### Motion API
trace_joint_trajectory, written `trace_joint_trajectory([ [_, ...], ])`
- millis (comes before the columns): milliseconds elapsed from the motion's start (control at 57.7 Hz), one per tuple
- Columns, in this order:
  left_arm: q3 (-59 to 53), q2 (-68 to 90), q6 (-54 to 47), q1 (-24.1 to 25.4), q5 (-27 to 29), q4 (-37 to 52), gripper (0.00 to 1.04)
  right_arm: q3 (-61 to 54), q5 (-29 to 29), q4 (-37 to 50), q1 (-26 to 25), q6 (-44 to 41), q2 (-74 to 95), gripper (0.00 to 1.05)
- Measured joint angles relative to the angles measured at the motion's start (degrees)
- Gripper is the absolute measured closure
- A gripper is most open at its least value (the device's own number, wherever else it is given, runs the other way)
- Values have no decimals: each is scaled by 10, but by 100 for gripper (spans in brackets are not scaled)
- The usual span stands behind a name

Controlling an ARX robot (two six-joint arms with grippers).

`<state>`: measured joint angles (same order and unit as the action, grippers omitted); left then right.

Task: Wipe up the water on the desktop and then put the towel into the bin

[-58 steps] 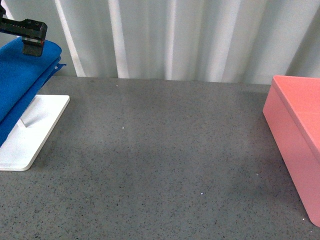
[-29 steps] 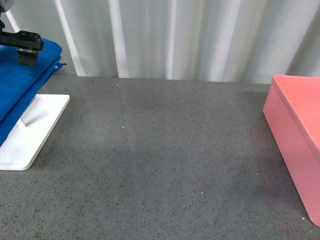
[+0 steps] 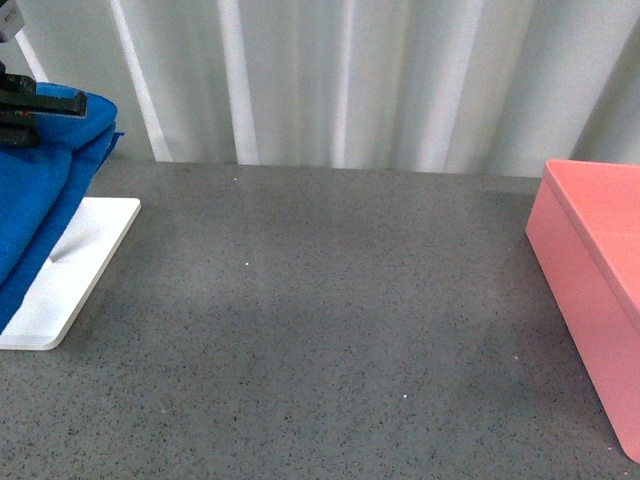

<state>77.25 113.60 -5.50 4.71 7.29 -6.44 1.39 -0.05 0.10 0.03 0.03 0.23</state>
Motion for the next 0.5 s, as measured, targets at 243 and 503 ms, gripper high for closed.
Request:
trace_joint_trajectory([
  [243,-3,-120,37,-37,-74,-40,99,0,0,0,0,0,0,7],
  [503,-34,-213,114,-122,-210,-23,99,0,0,0,0,0,0,7],
])
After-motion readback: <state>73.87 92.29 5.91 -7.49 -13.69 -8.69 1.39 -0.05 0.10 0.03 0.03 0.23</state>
